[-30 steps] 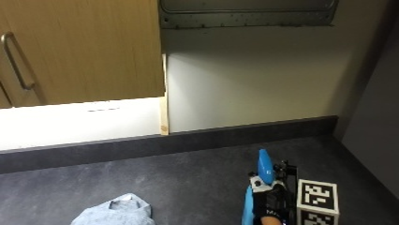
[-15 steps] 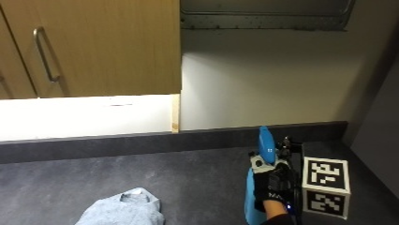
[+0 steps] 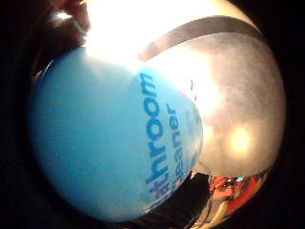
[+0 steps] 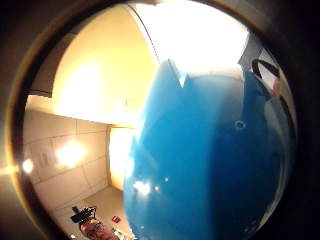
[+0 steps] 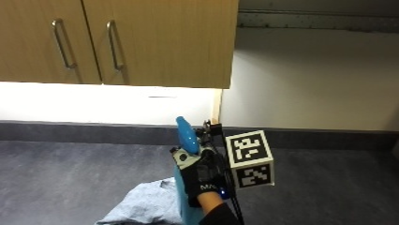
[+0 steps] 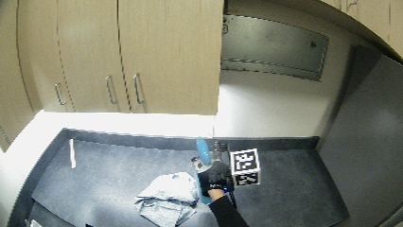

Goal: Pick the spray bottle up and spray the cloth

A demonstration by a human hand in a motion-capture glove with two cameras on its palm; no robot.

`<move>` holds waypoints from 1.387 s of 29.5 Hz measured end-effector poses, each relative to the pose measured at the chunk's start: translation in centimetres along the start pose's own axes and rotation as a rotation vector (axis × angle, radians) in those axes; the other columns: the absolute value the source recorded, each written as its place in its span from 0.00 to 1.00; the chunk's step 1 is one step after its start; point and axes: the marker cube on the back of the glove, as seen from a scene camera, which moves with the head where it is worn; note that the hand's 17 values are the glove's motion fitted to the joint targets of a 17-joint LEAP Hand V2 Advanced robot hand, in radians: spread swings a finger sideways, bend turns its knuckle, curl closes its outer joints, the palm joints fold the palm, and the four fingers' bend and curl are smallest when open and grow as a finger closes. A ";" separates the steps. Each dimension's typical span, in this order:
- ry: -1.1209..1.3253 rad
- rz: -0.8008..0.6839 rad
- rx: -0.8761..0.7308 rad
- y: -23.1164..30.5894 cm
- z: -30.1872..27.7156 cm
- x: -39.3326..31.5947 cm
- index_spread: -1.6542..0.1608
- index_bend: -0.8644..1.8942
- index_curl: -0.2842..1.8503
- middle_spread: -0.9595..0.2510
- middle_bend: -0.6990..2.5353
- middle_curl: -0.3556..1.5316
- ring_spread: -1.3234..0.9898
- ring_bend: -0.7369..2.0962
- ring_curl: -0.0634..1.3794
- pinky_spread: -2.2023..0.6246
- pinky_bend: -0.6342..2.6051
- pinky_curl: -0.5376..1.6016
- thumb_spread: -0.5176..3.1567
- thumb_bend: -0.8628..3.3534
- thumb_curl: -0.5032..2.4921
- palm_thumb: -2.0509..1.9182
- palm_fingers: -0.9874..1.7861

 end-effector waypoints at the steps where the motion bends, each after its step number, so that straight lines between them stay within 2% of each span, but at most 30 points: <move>1: 0.002 0.004 -0.013 -0.1 0.5 -0.2 0.86 0.49 0.40 0.74 0.33 0.46 0.56 0.33 0.33 0.82 0.24 0.32 0.32 0.20 0.41 0.83 0.71; 9: 0.074 0.031 -0.055 -0.9 1.9 0.0 0.86 0.49 0.40 0.75 0.32 0.46 0.55 0.33 0.34 0.82 0.24 0.32 0.32 0.20 0.41 0.83 0.72; 13: 0.145 0.097 -0.080 -1.9 2.2 0.7 0.86 0.48 0.40 0.75 0.31 0.46 0.55 0.33 0.34 0.81 0.25 0.32 0.31 0.20 0.41 0.83 0.72; 21: 0.448 0.493 -0.255 -3.6 3.5 6.0 0.86 0.47 0.40 0.76 0.30 0.46 0.55 0.33 0.35 0.81 0.25 0.34 0.30 0.20 0.41 0.82 0.74; 26: 0.701 0.827 -0.381 -2.5 4.3 10.9 0.85 0.46 0.40 0.76 0.29 0.46 0.55 0.34 0.35 0.80 0.26 0.35 0.30 0.20 0.41 0.82 0.75; 31: 0.857 0.946 -0.528 -0.9 5.0 14.0 0.85 0.45 0.40 0.76 0.29 0.47 0.55 0.34 0.36 0.80 0.25 0.36 0.29 0.20 0.41 0.81 0.76; 35: 0.931 1.059 -0.581 0.0 4.9 15.7 0.85 0.45 0.41 0.76 0.29 0.47 0.55 0.34 0.36 0.81 0.26 0.37 0.29 0.20 0.42 0.81 0.76; 41: 0.927 1.077 -0.581 0.3 4.9 16.1 0.85 0.45 0.41 0.76 0.30 0.47 0.54 0.34 0.36 0.81 0.25 0.37 0.28 0.20 0.42 0.81 0.77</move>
